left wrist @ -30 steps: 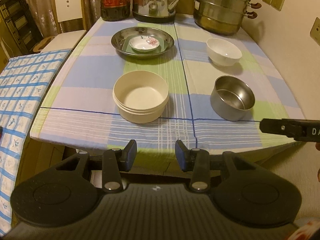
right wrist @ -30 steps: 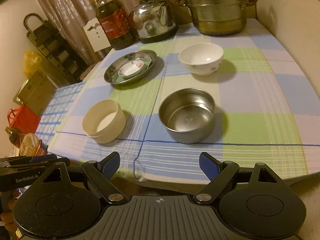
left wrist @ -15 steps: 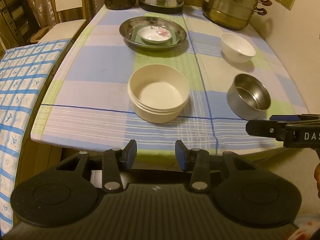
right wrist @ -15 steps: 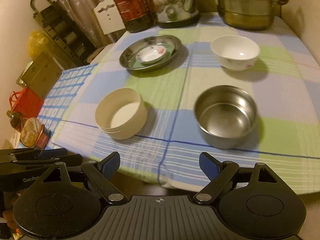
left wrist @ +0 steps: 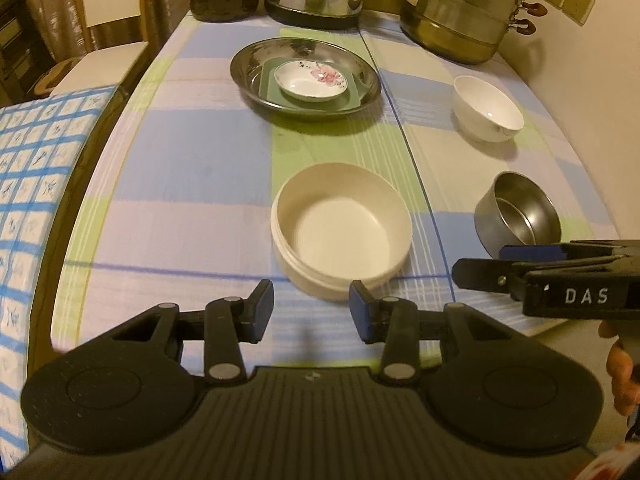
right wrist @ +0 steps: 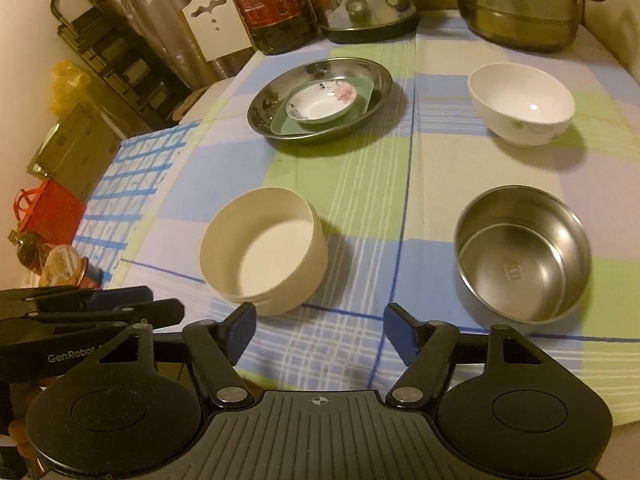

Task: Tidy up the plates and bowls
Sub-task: 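Reach the right gripper to the cream plastic bowl and close on its rim, then carry the cream bowl over the white porcelain bowl, lower it in, open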

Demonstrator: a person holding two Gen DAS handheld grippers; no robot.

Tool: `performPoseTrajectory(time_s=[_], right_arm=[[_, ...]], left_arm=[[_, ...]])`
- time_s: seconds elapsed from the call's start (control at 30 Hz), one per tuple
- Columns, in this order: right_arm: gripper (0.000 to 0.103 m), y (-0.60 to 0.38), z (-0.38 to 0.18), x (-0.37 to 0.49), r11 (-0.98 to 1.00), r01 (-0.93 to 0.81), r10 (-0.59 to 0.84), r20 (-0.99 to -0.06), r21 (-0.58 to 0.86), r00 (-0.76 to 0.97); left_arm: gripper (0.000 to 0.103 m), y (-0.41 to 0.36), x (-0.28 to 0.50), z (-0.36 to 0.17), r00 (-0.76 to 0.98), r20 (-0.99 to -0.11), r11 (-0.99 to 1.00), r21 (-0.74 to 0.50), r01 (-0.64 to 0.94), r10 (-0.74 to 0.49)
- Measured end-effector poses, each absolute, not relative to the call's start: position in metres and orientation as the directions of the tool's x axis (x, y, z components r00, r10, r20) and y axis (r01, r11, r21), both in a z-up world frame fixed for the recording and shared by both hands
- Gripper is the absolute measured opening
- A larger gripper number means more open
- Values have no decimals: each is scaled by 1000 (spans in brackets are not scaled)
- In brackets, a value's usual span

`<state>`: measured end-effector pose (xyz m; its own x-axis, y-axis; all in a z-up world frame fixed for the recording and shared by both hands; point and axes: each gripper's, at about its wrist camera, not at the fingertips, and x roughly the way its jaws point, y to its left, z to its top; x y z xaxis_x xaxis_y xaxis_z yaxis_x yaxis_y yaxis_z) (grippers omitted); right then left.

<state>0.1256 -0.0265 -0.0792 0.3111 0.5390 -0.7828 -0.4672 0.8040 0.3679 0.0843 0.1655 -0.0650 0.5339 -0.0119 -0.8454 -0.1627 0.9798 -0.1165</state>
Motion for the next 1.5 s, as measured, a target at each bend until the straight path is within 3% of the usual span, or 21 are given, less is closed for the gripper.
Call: performPoseTrajectory(time_s=[0.4,0.83,0.93,1.0,1.07,1.5], right_arm=[[46,3,-95,148,828,-417,521,-792,376,319],[34,20,-109,156,860,-352,481,-815,369,322],[28,21,-111,156,865,-339,476,-817,369,324],[17,22,-111,156,868,-332,472,-819,369,326],[15,22,-111,155,876,-318,462,-821,363,336],[14,11,-97,155,888,-271,453,-806,372,381]], left_arm=[[33,189,130,-86,503,-861,985,-139,-107,-67],[17,204,151,-107,458,-882,984,-164,-73,-113],[17,206,154,-109,454,-883,984,-169,-63,-122],[16,207,155,-109,454,-883,985,-166,-55,-123],[16,207,156,-110,454,-882,986,-163,-44,-126],[16,197,164,-96,481,-865,988,-156,13,-143]])
